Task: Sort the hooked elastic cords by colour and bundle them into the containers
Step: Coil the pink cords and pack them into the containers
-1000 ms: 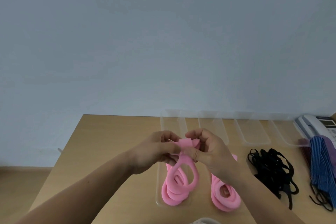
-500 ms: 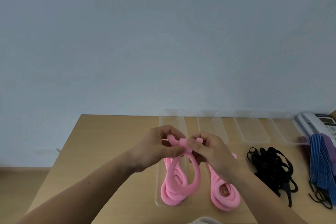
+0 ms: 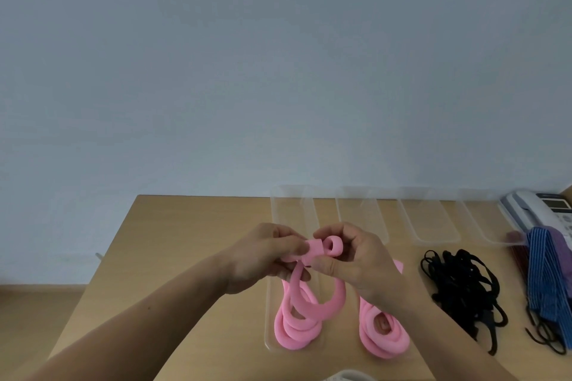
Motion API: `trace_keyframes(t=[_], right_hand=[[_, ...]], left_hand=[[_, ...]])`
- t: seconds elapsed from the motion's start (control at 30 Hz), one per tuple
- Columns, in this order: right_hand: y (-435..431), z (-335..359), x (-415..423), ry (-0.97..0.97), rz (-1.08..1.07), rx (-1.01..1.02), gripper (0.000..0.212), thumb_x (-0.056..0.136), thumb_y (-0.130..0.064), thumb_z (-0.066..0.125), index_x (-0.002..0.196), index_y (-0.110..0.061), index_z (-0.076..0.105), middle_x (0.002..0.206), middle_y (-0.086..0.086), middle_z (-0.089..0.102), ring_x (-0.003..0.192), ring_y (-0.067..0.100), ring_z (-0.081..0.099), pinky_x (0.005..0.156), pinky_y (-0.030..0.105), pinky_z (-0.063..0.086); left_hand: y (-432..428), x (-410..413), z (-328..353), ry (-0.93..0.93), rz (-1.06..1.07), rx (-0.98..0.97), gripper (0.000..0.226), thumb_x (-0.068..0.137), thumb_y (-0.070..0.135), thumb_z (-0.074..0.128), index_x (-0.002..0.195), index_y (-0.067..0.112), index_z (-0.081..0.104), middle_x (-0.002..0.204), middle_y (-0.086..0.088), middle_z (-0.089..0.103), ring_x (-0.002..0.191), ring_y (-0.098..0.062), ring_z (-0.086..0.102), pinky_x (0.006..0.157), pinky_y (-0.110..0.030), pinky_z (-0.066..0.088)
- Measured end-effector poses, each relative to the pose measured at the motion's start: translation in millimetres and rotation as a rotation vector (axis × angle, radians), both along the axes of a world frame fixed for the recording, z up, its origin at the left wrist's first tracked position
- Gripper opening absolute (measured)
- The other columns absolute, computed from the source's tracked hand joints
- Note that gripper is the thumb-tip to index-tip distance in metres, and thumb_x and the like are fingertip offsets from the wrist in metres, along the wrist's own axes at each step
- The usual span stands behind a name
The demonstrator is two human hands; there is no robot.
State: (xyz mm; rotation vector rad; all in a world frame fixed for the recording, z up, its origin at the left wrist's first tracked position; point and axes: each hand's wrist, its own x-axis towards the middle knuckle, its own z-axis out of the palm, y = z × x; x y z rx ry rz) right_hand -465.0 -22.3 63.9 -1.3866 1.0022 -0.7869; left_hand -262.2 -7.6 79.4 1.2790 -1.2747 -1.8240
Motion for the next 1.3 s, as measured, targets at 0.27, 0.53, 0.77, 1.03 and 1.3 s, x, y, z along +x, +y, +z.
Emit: trace_keyframes(t=[0.27, 0.53, 0.77, 1.03, 1.3], right_hand=[[-0.8, -3.3, -2.4, 0.019, 0.031, -0.013, 0.042, 0.058, -0.033, 0.087, 0.095, -0.028, 0.067, 0.095, 0.007, 0.069, 0.090, 0.031, 0.066, 0.082, 0.047, 0.057], [-1.7, 5.1, 0.3, 0.103, 0.043, 0.078, 0.040, 0.078, -0.043, 0.064, 0.101, -0.011, 0.068, 0.080, 0.007, 0.071, 0.067, 0.016, 0.059, 0.062, 0.027, 0.048], [-2.8, 0.7, 0.0, 0.067, 0.010, 0.060, 0.018, 0.085, -0.021, 0.070, 0.099, -0.010, 0.068, 0.072, 0.002, 0.066, 0.056, 0.011, 0.051, 0.050, 0.023, 0.042], [-2.9, -2.9, -3.6, 0.001, -0.037, 0.014, 0.028, 0.079, -0.010, 0.076, 0.104, -0.009, 0.065, 0.086, 0.004, 0.067, 0.063, 0.010, 0.056, 0.055, 0.021, 0.046], [-7.8, -5.5, -2.1, -0.024, -0.057, -0.028, 0.037, 0.066, -0.020, 0.078, 0.101, -0.022, 0.065, 0.094, -0.003, 0.068, 0.078, 0.010, 0.062, 0.066, 0.021, 0.049]], left_hand=[[0.3, -2.3, -6.5, -0.083, 0.089, -0.143, 0.035, 0.072, 0.013, 0.080, 0.104, 0.003, 0.066, 0.094, -0.016, 0.070, 0.080, -0.022, 0.066, 0.076, -0.035, 0.055], [1.5, -5.3, -8.4, -0.119, 0.105, -0.295, 0.034, 0.077, 0.004, 0.078, 0.104, 0.015, 0.061, 0.103, -0.010, 0.067, 0.090, -0.024, 0.065, 0.075, -0.033, 0.057], [5.4, -9.5, -11.9, -0.182, 0.107, -0.351, 0.040, 0.076, 0.007, 0.074, 0.107, 0.026, 0.057, 0.102, 0.003, 0.061, 0.088, -0.012, 0.061, 0.070, -0.026, 0.055], [1.8, 0.7, -11.8, 0.022, 0.073, -0.118, 0.030, 0.087, 0.014, 0.067, 0.115, 0.007, 0.061, 0.110, -0.026, 0.064, 0.088, -0.031, 0.066, 0.084, -0.044, 0.055], [4.0, -5.6, -17.2, 0.059, 0.218, -0.225, 0.034, 0.082, -0.005, 0.073, 0.113, 0.009, 0.063, 0.098, -0.018, 0.065, 0.072, -0.023, 0.066, 0.068, -0.033, 0.052]])
